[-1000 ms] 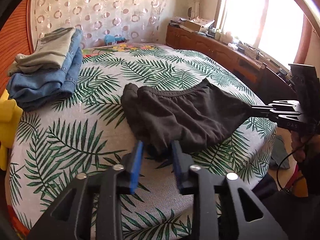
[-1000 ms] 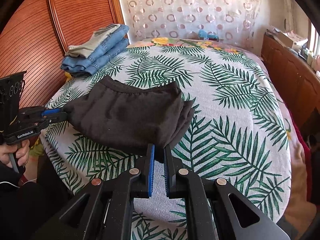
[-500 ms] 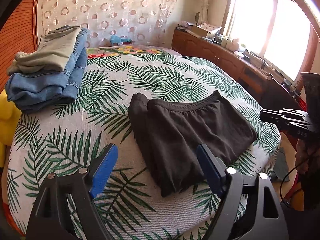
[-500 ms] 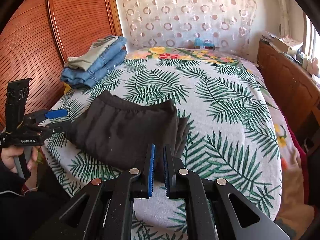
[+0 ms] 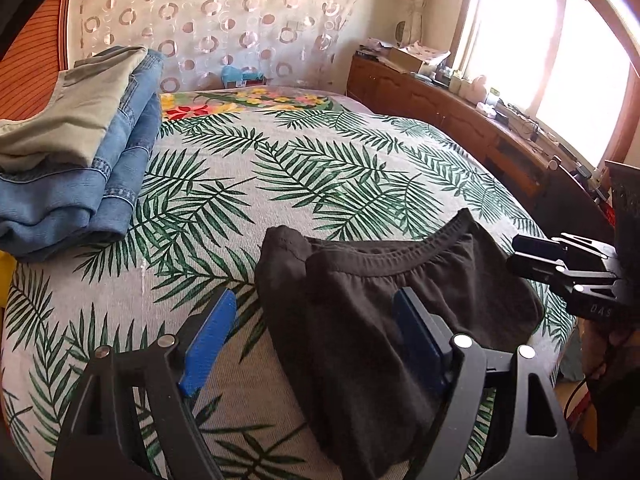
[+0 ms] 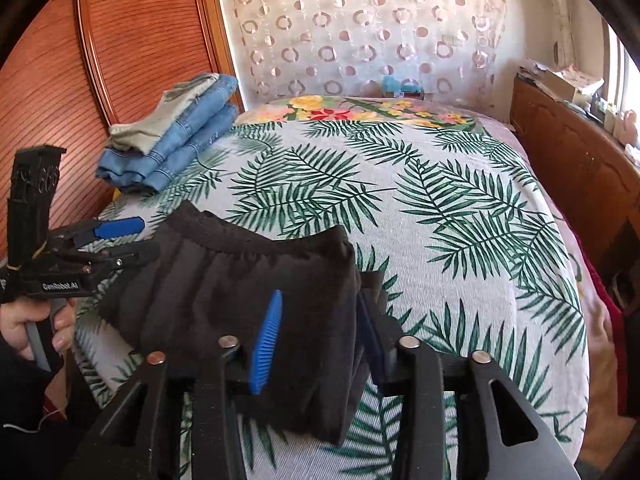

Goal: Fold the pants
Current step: 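Lower both tools open around the folded black pants bundle, then close both tools on the folded black pants bundle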

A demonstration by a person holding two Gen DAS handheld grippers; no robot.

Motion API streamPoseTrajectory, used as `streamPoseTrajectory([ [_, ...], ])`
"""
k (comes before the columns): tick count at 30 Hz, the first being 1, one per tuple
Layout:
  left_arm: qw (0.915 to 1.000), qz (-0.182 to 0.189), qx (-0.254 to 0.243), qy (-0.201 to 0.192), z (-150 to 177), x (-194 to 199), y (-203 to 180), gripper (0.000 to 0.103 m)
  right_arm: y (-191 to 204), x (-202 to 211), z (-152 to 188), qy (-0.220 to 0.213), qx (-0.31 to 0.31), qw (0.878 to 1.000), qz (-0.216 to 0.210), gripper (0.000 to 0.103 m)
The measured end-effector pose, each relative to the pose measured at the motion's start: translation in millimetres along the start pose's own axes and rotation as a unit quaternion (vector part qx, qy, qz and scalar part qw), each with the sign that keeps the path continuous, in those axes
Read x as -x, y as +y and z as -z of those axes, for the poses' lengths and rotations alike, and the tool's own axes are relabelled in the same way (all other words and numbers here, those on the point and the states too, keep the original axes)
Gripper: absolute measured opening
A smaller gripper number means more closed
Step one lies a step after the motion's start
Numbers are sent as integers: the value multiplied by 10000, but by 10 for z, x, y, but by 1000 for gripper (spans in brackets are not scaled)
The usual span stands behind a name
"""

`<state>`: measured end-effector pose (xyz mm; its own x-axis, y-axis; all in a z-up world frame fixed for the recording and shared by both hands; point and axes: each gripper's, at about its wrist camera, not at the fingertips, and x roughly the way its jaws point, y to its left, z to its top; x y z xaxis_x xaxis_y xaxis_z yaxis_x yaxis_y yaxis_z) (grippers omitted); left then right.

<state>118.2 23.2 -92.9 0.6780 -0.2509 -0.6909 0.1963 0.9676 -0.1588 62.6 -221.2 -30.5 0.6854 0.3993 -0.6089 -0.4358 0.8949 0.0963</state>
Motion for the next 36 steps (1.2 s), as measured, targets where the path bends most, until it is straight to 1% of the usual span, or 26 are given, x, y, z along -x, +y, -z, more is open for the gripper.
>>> streamPoseTrajectory([
  [1, 10000, -2, 7, 15, -7, -16, 6, 82, -5, -48, -10, 31, 4, 10000, 31, 46],
  [3, 10000, 16, -2, 55, -25, -54, 13, 82, -23, -127, -18, 66, -5, 9999, 80, 48],
  [7, 9999, 112, -18, 130, -49, -119, 31, 82, -54, -230, -34, 150, -72, 9997, 171, 48],
  [11, 9998, 88, -52, 194, -41, -181, 35, 78, -91, -311, -53, 245, -194, 9991, 298, 48],
  [13, 9997, 87, -52, 222, -29, -207, 37, 77, -82, -325, -58, 246, -188, 9988, 383, 48],
  [19, 9997, 44, -117, 220, 4, -240, 21, 77, -63, -414, -45, 304, -213, 9985, 396, 48],
  [26, 9997, 65, -111, 194, 8, -237, 28, 77, -3, -416, -11, 240, -85, 9986, 474, 48],
  [29, 9997, 59, -104, 197, 9, -240, 22, 77, 26, -447, -19, 286, -31, 9988, 393, 48],
  [31, 9997, 42, -124, 196, 7, -240, 25, 77, 30, -449, -29, 286, 26, 9991, 298, 41],
  [32, 9997, 44, -123, 197, 6, -240, 25, 77, 32, -455, -36, 285, 33, 9992, 270, 40],
  [34, 9997, 47, -120, 197, 7, -240, 23, 77, 37, -463, -35, 267, 61, 9995, 185, 31],
  [36, 9997, 56, -104, 198, 9, -237, 26, 77, 30, -461, -33, 246, 56, 9996, 94, 26],
])
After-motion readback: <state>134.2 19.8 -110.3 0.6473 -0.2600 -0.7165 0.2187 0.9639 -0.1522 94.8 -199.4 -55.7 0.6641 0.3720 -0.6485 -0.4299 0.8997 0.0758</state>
